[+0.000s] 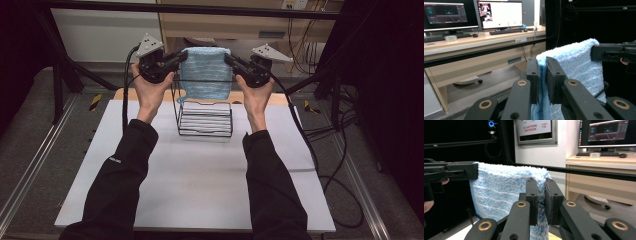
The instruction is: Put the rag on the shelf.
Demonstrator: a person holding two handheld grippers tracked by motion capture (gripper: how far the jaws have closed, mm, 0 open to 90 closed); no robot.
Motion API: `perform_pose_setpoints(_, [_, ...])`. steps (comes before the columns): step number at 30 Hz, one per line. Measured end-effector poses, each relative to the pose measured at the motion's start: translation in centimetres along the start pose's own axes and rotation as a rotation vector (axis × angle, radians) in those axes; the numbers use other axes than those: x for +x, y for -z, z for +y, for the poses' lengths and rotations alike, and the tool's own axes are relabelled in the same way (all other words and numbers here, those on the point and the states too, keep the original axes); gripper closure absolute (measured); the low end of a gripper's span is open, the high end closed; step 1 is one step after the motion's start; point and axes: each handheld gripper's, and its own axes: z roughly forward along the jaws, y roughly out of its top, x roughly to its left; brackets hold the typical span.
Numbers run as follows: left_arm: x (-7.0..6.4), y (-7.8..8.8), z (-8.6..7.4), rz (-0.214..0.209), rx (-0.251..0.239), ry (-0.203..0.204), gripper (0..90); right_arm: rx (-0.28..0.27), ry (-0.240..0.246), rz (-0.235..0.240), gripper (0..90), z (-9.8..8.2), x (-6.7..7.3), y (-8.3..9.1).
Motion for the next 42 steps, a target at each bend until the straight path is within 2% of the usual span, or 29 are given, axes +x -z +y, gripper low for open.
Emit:
perform_pose_setpoints(5, [-0.1,0.9,-0.6,-0.017,0.019,-0.020,81.1,0.026,0.012,0.027,82.1,-0.6,0.4,0.7])
perform_pose_setpoints(12, [-0.6,2.3,-0.7,-0.039,0.031,-0.051,80.9,0.064,0.012,0.073,81.4,-0.4,1.0,1.7])
perform_pose_setpoints(17, [-1.0,3.0,-1.0,-0.052,0.052,-0.053,80.6,0.096,0.022,0.089,81.0,-0.5,1.3,2.2])
perform_pose_setpoints(21, [-1.2,3.4,-1.4,-0.065,0.104,-0.034,79.6,0.133,0.031,0.102,80.0,-0.6,1.6,2.6])
perform_pose_setpoints(26, [-1.5,3.8,-2.3,-0.080,0.153,-0.037,79.0,0.176,0.049,0.116,78.7,-0.9,2.1,3.0])
perform_pose_setpoints(29, [-1.7,3.8,-2.8,-0.086,0.183,-0.042,79.2,0.193,0.033,0.134,77.5,-1.3,1.9,3.2])
perform_pose_setpoints(33, [-2.3,3.7,-3.2,-0.077,0.204,-0.069,79.6,0.199,0.024,0.151,72.1,-1.7,1.9,3.6])
perform_pose_setpoints(37, [-2.6,3.7,-3.5,-0.070,0.219,-0.097,79.9,0.198,0.025,0.158,61.0,-1.5,2.1,4.2])
perform_pose_setpoints(40, [-2.8,3.6,-3.7,-0.065,0.225,-0.112,80.1,0.167,-0.007,0.157,53.1,-1.1,2.1,4.5])
perform_pose_setpoints(42, [-2.9,3.6,-3.8,-0.064,0.228,-0.126,80.1,0.145,-0.032,0.163,52.0,-0.8,2.0,4.7])
